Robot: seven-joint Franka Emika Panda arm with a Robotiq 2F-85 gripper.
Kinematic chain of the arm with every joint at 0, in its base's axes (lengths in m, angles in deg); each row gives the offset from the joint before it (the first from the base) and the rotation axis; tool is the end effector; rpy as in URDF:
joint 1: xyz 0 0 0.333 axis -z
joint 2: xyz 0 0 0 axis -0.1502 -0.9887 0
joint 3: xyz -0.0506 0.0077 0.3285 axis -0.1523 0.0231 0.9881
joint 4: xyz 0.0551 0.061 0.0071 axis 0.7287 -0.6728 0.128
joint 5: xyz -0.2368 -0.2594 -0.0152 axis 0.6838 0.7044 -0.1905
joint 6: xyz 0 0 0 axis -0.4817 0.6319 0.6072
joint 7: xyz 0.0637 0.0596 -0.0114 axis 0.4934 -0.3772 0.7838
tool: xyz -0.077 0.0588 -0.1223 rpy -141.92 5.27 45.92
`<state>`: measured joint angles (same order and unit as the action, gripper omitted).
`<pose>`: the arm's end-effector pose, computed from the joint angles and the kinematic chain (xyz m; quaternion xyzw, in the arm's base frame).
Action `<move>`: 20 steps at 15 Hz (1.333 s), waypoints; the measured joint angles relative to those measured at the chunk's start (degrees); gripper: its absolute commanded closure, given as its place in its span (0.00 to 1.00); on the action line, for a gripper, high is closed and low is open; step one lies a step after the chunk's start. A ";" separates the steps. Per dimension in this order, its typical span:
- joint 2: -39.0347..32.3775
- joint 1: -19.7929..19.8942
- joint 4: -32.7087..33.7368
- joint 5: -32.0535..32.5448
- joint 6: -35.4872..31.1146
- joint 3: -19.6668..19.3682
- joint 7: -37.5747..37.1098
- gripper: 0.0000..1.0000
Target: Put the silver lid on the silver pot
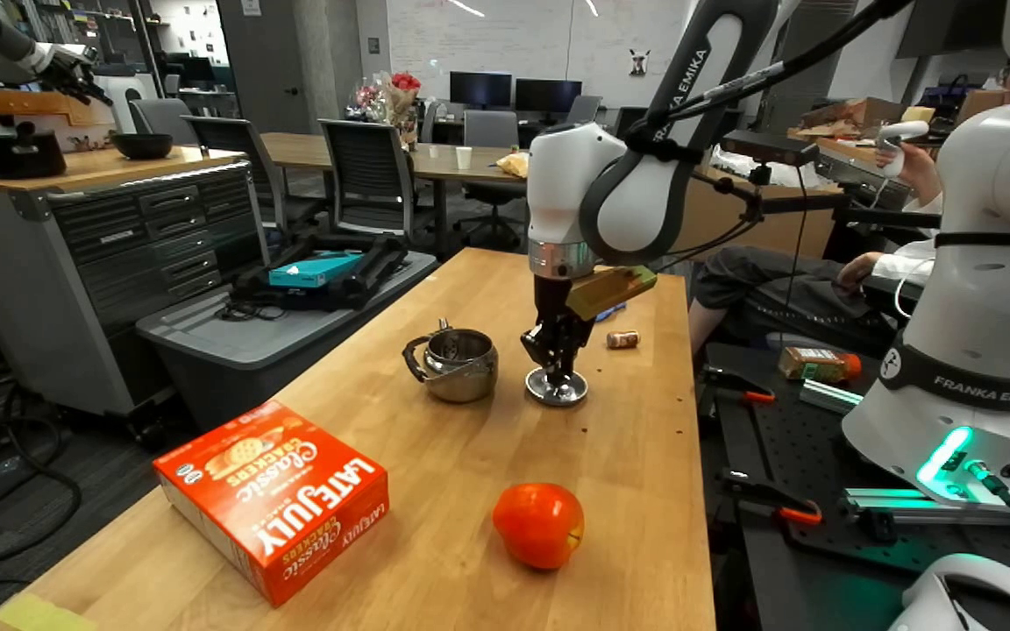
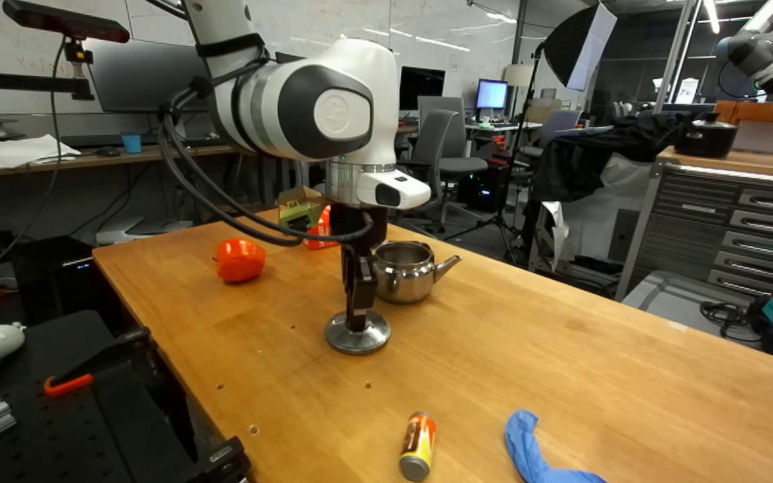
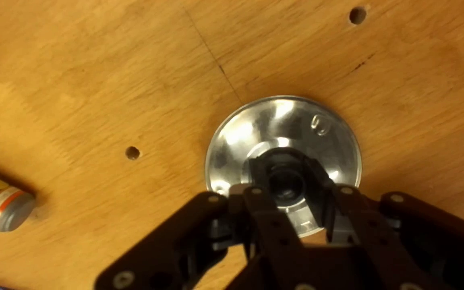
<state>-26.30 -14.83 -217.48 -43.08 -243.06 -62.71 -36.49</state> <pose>0.4466 -0.0043 0.1693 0.9641 -0.2628 -0.0212 0.0322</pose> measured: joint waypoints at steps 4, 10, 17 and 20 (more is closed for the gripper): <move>1.60 0.00 0.17 -0.73 0.12 0.05 0.00 0.92; 5.77 0.01 1.39 -1.90 3.00 0.08 0.00 0.92; 8.74 0.40 6.33 -4.32 8.22 1.06 0.01 0.92; 8.68 0.45 9.10 -4.39 9.86 1.44 -0.30 0.92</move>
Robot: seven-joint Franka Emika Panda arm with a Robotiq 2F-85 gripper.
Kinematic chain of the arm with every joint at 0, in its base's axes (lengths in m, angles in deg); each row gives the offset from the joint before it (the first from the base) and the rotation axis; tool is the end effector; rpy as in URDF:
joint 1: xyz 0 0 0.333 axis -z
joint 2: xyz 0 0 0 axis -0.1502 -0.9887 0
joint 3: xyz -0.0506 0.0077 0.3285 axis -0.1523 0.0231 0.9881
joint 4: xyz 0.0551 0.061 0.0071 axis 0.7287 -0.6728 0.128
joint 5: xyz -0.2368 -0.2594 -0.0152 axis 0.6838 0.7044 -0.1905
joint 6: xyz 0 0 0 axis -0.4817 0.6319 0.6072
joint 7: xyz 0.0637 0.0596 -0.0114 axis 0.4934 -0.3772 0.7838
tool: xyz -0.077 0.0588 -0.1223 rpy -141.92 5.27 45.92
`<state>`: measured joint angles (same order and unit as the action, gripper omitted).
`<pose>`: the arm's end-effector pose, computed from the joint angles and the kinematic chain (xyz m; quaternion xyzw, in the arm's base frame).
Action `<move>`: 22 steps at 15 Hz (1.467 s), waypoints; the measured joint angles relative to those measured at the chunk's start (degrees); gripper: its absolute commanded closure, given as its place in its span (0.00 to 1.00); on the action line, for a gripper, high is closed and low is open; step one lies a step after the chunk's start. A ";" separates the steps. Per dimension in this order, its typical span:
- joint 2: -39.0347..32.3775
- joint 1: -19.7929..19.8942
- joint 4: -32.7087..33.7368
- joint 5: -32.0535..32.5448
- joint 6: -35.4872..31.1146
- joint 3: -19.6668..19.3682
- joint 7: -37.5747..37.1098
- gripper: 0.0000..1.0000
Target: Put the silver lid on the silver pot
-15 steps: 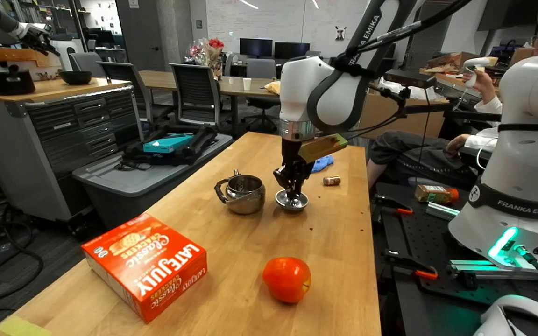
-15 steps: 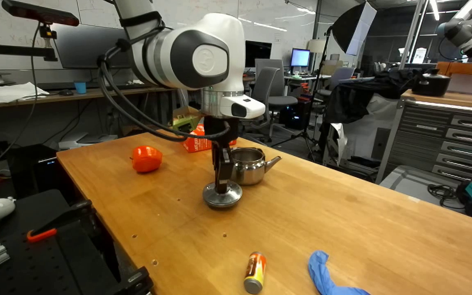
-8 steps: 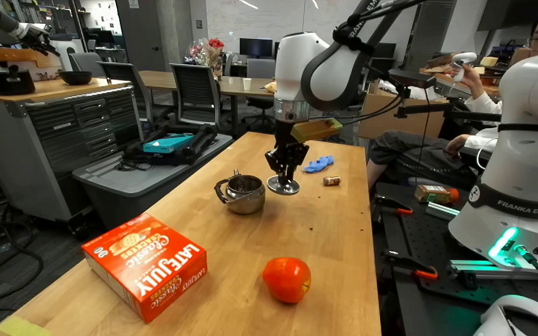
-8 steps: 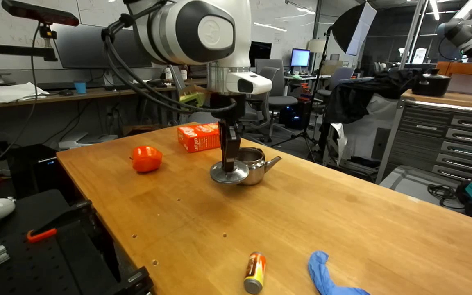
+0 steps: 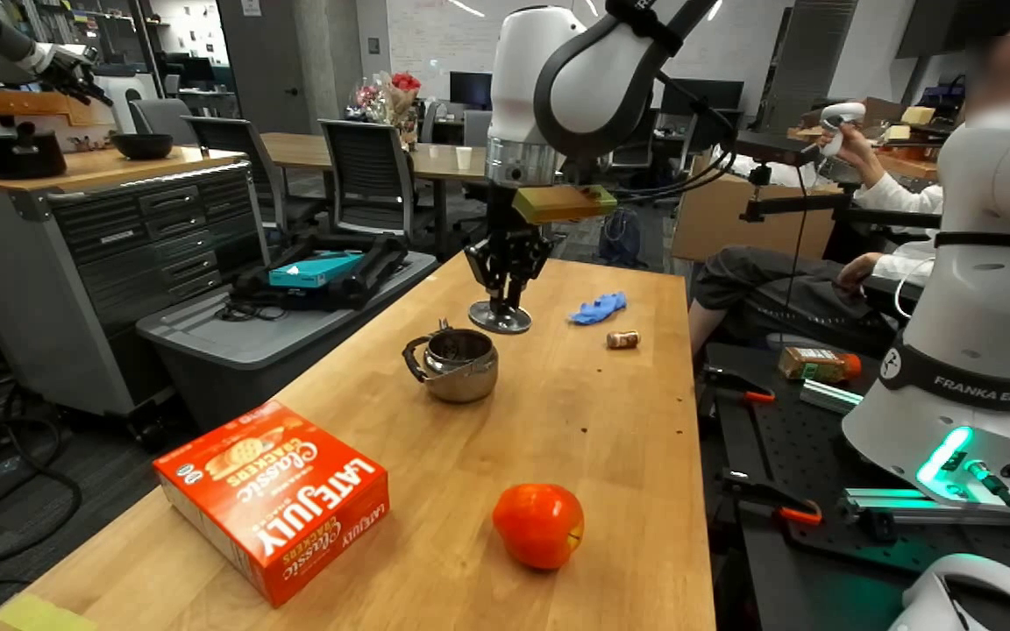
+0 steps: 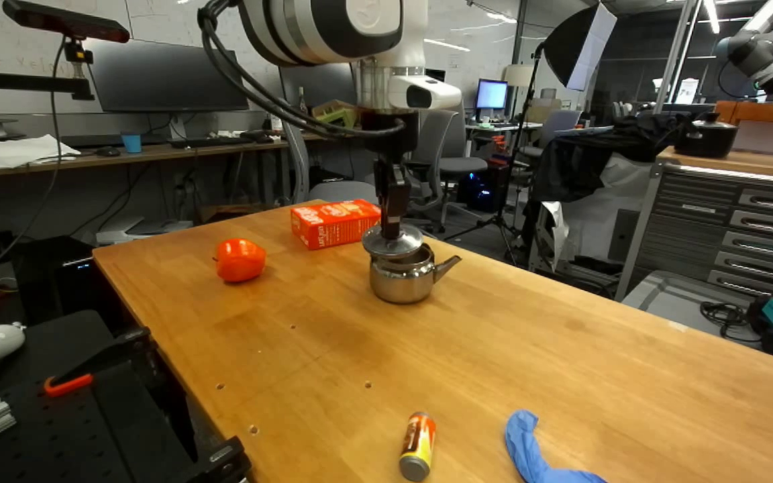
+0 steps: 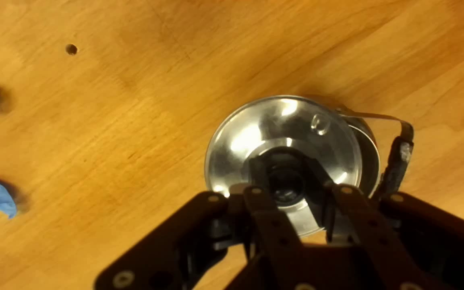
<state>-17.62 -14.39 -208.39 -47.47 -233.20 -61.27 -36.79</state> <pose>0.5029 0.0065 0.2766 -0.9559 0.2909 -0.0370 0.0136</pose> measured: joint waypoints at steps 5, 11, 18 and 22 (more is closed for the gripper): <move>-0.96 0.00 4.31 0.00 1.63 0.66 -1.82 0.92; -5.26 -0.01 9.56 0.00 3.66 1.03 -2.61 0.92; -10.79 -0.71 13.71 0.04 4.85 1.04 -2.97 0.93; -12.64 -1.66 14.05 0.48 4.84 1.04 -3.01 0.93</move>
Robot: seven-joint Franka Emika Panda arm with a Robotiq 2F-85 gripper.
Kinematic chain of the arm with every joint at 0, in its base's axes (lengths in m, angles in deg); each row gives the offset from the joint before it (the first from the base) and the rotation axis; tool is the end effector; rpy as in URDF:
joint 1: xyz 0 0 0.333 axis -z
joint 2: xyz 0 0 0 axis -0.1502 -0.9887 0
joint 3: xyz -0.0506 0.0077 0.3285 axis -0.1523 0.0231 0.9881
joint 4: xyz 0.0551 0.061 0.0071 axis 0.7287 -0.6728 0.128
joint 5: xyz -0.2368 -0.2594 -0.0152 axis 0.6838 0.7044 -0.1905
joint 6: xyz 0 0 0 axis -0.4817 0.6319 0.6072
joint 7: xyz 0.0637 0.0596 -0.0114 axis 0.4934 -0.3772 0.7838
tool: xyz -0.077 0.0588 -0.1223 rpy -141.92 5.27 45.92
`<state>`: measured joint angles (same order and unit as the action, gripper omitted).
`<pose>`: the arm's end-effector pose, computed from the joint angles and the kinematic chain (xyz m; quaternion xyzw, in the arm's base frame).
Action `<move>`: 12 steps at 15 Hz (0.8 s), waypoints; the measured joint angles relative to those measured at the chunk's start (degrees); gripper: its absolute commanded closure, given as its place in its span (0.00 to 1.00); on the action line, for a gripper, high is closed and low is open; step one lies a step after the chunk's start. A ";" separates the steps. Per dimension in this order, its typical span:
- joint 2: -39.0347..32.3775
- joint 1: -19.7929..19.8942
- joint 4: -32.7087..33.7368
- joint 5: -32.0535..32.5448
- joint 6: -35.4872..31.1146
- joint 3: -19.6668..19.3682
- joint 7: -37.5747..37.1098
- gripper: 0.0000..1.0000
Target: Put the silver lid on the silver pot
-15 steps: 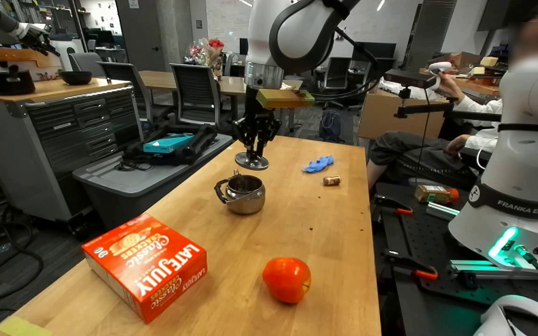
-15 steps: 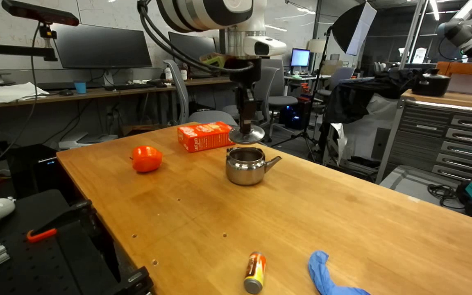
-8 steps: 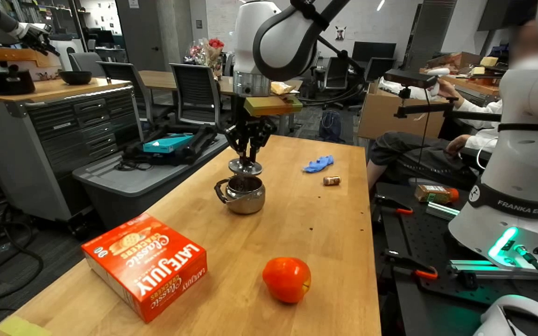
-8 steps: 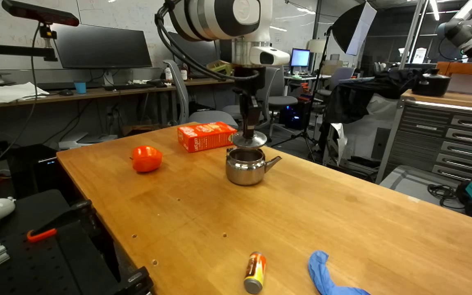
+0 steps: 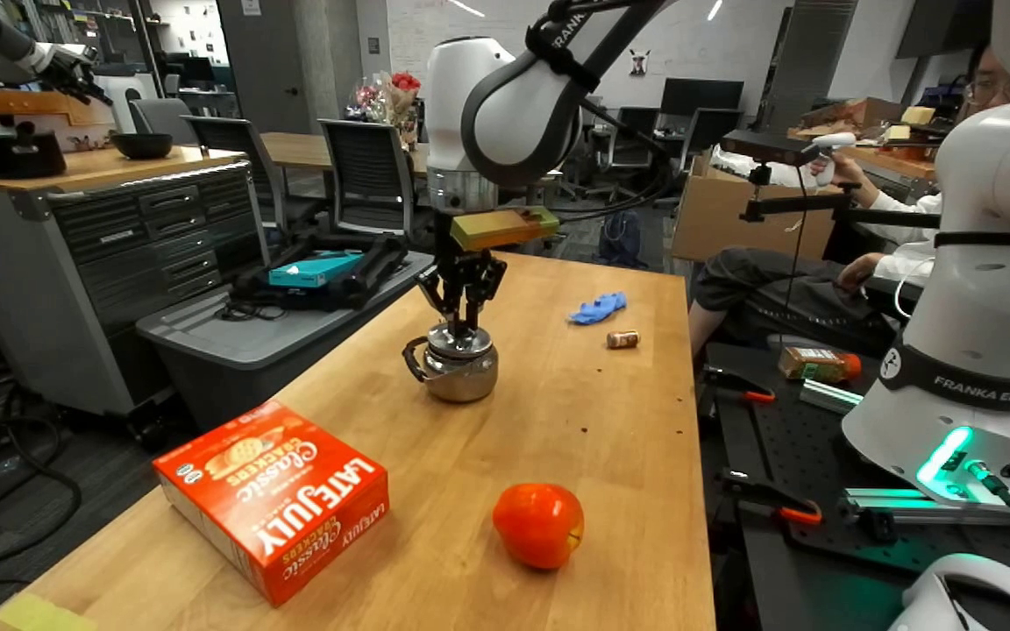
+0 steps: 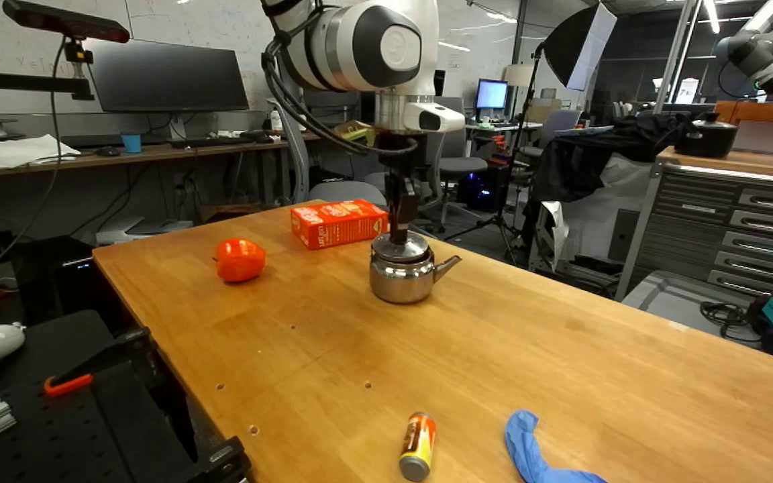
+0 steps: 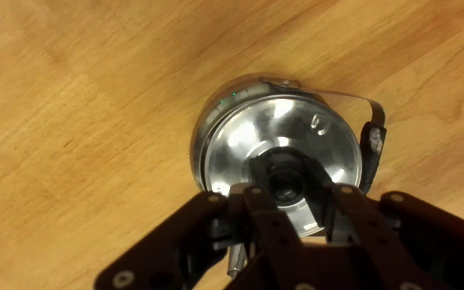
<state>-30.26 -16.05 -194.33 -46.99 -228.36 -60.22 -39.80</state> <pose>0.5643 0.0348 0.2413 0.9575 -0.2883 0.0111 0.0020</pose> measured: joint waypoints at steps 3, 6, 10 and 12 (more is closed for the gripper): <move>-0.47 -0.48 0.04 0.10 -0.02 0.00 0.00 0.93; -0.47 -0.49 0.04 0.10 -0.02 -0.02 0.00 0.93; -0.49 -0.25 0.04 0.01 -0.02 -0.11 0.00 0.92; -0.61 0.02 0.04 -0.01 -0.02 -0.29 0.00 0.92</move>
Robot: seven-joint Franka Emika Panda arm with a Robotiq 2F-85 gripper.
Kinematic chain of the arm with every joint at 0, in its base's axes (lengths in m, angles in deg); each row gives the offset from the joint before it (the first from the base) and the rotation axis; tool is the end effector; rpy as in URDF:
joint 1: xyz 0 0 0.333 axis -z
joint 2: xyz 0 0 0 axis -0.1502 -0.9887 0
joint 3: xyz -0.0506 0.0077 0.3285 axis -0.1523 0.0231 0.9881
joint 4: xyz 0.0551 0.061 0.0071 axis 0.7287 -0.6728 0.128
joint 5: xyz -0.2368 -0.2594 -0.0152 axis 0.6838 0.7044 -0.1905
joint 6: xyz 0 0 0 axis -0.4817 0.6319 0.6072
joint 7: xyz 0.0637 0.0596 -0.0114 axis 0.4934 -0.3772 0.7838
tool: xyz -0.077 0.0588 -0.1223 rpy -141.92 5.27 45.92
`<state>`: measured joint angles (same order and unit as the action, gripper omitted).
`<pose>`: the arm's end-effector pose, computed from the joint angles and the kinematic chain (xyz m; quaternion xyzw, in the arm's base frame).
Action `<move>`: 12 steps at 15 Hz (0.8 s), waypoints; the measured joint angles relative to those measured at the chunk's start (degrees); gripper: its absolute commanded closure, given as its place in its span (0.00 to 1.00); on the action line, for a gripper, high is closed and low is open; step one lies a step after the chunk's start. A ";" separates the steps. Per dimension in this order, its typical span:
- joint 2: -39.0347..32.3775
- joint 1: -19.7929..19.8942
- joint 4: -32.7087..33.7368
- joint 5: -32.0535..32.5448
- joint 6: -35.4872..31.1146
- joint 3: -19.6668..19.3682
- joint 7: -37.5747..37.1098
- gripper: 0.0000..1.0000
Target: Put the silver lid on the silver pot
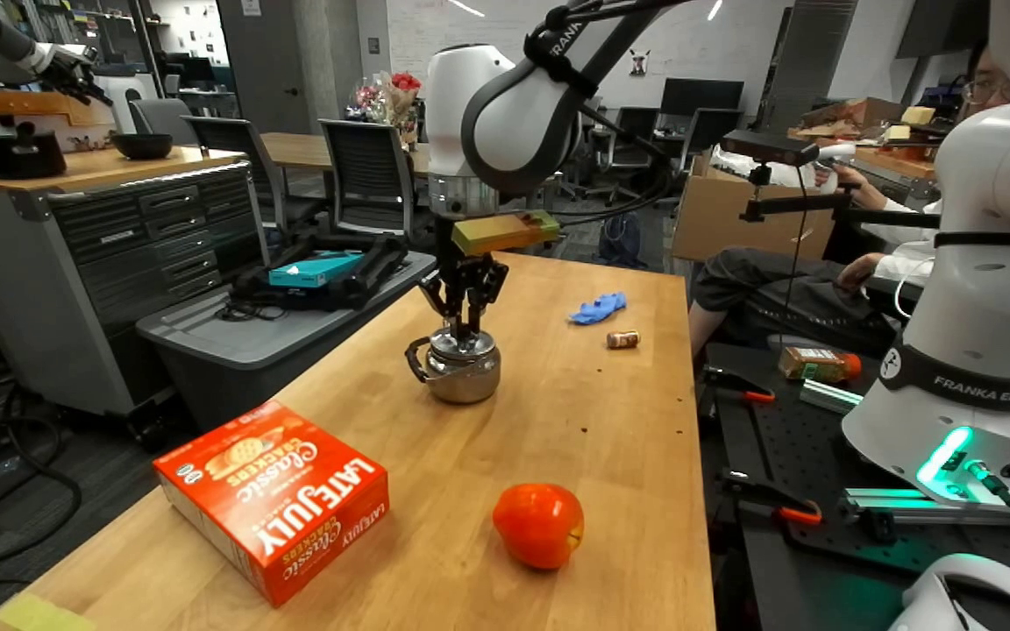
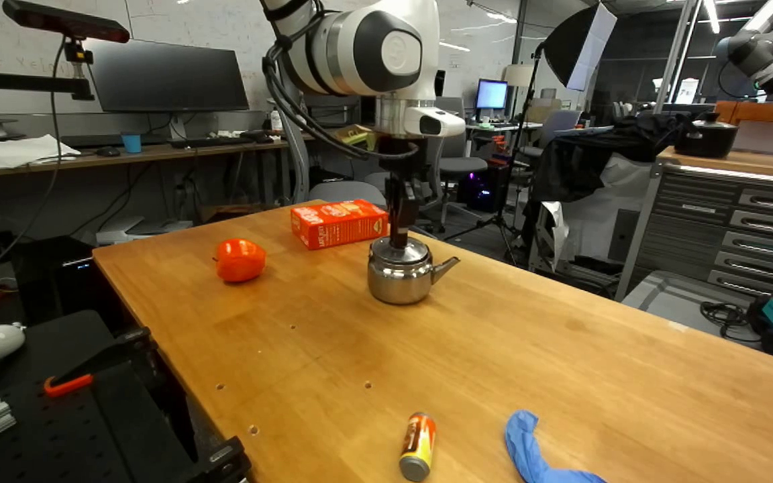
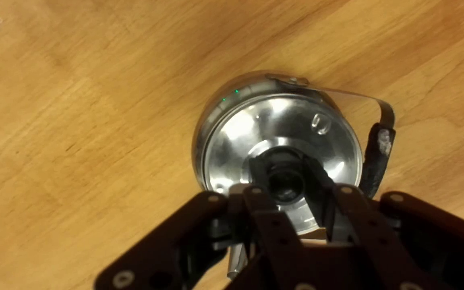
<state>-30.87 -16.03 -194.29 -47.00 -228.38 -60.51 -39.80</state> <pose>0.5638 0.0317 0.2356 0.9568 -0.2907 0.0071 0.0049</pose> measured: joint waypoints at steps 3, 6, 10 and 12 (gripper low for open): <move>-0.75 0.73 0.18 -0.43 0.08 -0.10 0.00 0.92; -0.95 1.38 0.66 -0.86 0.76 -0.11 0.00 0.92; -0.99 1.45 0.72 -0.86 0.75 -0.34 -0.34 0.85; -1.00 1.39 0.69 -0.85 0.68 -0.34 -0.44 0.45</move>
<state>-31.87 -14.63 -193.60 -47.85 -227.70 -60.85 -40.24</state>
